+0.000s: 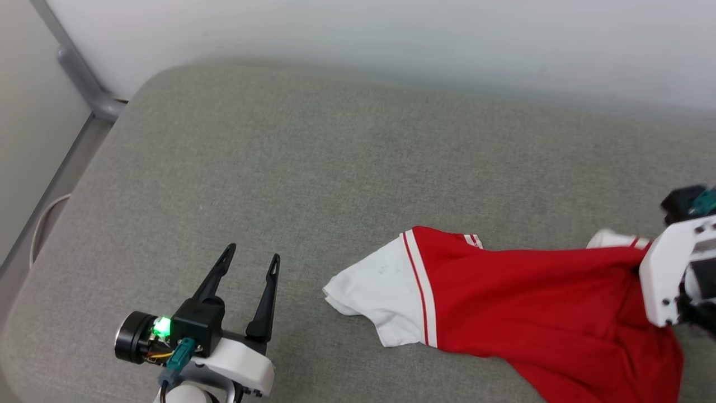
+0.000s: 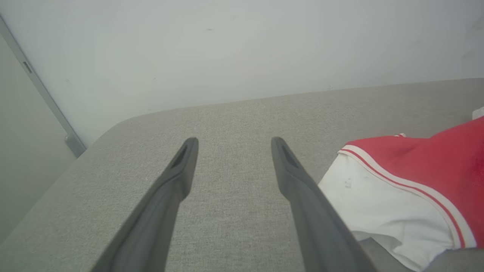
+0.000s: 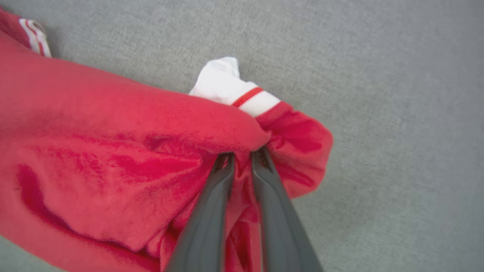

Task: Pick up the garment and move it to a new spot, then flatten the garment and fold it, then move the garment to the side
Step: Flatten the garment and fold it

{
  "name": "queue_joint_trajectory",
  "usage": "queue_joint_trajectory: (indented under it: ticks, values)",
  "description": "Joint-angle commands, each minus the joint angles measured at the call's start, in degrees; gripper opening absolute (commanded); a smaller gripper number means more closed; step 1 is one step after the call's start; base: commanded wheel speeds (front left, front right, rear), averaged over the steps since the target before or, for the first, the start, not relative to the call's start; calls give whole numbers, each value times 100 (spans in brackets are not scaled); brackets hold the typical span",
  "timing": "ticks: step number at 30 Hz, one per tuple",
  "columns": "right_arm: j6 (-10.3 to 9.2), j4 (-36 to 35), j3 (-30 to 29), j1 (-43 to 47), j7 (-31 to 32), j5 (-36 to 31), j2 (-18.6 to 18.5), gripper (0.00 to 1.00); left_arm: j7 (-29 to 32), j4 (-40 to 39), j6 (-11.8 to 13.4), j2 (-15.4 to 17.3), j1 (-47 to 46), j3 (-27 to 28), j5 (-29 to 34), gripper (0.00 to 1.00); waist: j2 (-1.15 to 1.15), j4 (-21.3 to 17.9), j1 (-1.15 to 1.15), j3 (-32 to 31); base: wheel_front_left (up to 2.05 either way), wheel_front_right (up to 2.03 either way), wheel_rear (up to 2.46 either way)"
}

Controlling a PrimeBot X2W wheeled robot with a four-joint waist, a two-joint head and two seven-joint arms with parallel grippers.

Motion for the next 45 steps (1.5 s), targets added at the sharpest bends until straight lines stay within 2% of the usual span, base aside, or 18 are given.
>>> queue_joint_trajectory:
  ticks: [1, 6, 10, 13, 16, 21, 22, 23, 27, 31, 35, 40, 43, 45]
  values:
    - [-10, -26, -79, -126, -111, -62, -16, 0, -15, 0, -2, 14, 62, 15, 22, 100, 0, -74, 0, -98, 0, 0, 0]
    - [-9, -292, -656, -65, -651, -579, 114, 0, -15, -41, 22, 9, 177, 56, 16, 100, 0, -179, 0, -233, 0, 0, 0]
    - [-9, -525, -1163, 341, -878, -1185, 424, 0, -15, -88, 32, -12, 228, 95, 10, 100, 0, -234, 0, -210, 0, 0, 0]
    - [-8, -531, -1481, 660, -1037, -1651, 788, 0, -15, -107, 15, -40, 223, 107, -2, 100, 0, -252, 0, -130, 0, 0, 0]
    - [-8, -393, -1511, 964, -1164, -1901, 1110, 0, -15, -102, -10, -66, 158, 100, 4, 100, 0, -241, 0, -62, 0, 0, 0]
    - [-6, -119, -1395, 1279, -1210, -1946, 1477, 0, -15, -75, -34, -68, 86, 141, 15, 100, 0, -258, 0, -1, 0, 0, 0]
    - [-5, -73, -1355, 1302, -1180, -1914, 1529, 29, -15, -64, -39, -64, 79, 145, 23, 100, 0, -267, 0, 3, 0, 0, 0]
    - [2, -25, -1288, 1319, -1129, -1885, 1552, 100, -15, -53, -45, -62, 76, 148, 28, 100, 0, -274, 0, -2, 0, 0, 0]
    - [2, -54, -1104, 1281, -1000, -1669, 1517, 100, -15, -7, -56, -41, 95, 183, 25, 100, 0, -327, 0, -85, 0, 0, 0]
    - [1, -527, -886, 1209, -656, -1321, 1318, 100, -15, 6, -42, -33, 170, 215, 26, 100, 0, -396, 0, -217, 0, 0, 0]
    - [-7, -1364, -659, 1252, 174, -863, 946, 100, -15, -7, -43, -59, 267, 235, 22, 100, 0, -426, 0, -340, 0, 0, 0]
    - [-7, -2482, -753, 1066, 1231, -476, 525, 100, -15, -70, -63, -104, 230, 221, 34, 100, 0, -358, 0, -241, 0, 0, 0]
    - [-7, -2764, -889, 782, 1676, -400, 413, 100, -15, -94, -71, -115, 160, 218, 51, 100, 0, -284, 0, -89, 0, 0, 0]
    - [-7, -2705, -919, 542, 1844, -421, 344, 100, -15, -87, -100, -128, 94, 191, 62, 100, 0, -220, 0, 35, 0, 0, 0]
